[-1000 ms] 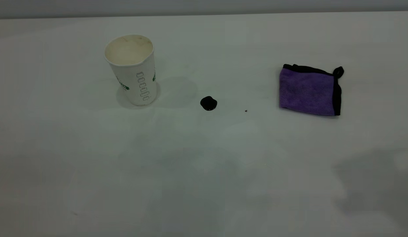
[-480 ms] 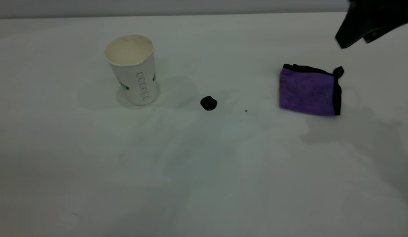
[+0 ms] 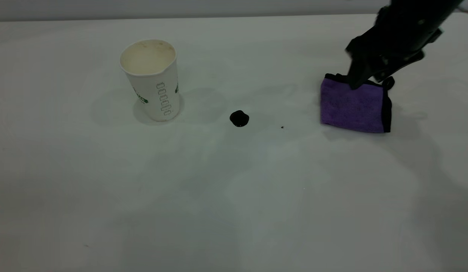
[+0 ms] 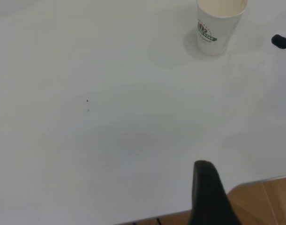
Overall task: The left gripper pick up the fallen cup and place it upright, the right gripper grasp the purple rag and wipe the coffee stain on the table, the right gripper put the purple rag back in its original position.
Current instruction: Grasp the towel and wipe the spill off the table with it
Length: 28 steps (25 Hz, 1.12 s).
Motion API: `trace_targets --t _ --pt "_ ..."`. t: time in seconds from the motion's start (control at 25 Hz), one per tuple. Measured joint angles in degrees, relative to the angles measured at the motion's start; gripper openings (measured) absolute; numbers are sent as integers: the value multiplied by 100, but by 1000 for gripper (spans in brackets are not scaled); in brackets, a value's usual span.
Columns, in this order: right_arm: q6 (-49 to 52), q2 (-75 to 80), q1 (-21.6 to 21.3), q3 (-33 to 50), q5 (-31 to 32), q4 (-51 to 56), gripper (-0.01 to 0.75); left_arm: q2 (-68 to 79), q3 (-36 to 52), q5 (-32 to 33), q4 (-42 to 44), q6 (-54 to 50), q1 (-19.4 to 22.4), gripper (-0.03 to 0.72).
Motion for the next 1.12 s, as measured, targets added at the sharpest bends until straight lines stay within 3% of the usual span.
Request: trace_targets --t 0.28,0.68,0.88,1.04,1.12 --pt "989 685 -4 -746 0 -896 528 0 0 0 0 0 0 469" --pt "1411 1385 -4 -1184 7 -1334 495 0 0 0 0 -21 0 469" --pt "1428 1521 26 -1220 -43 -1351 358 0 0 0 0 -21 0 469" --pt "1207 1532 224 -1227 -43 -1370 116 0 0 0 0 -21 0 469" --pt "1048 1549 404 -1286 -43 -1347 52 0 0 0 0 -21 0 469"
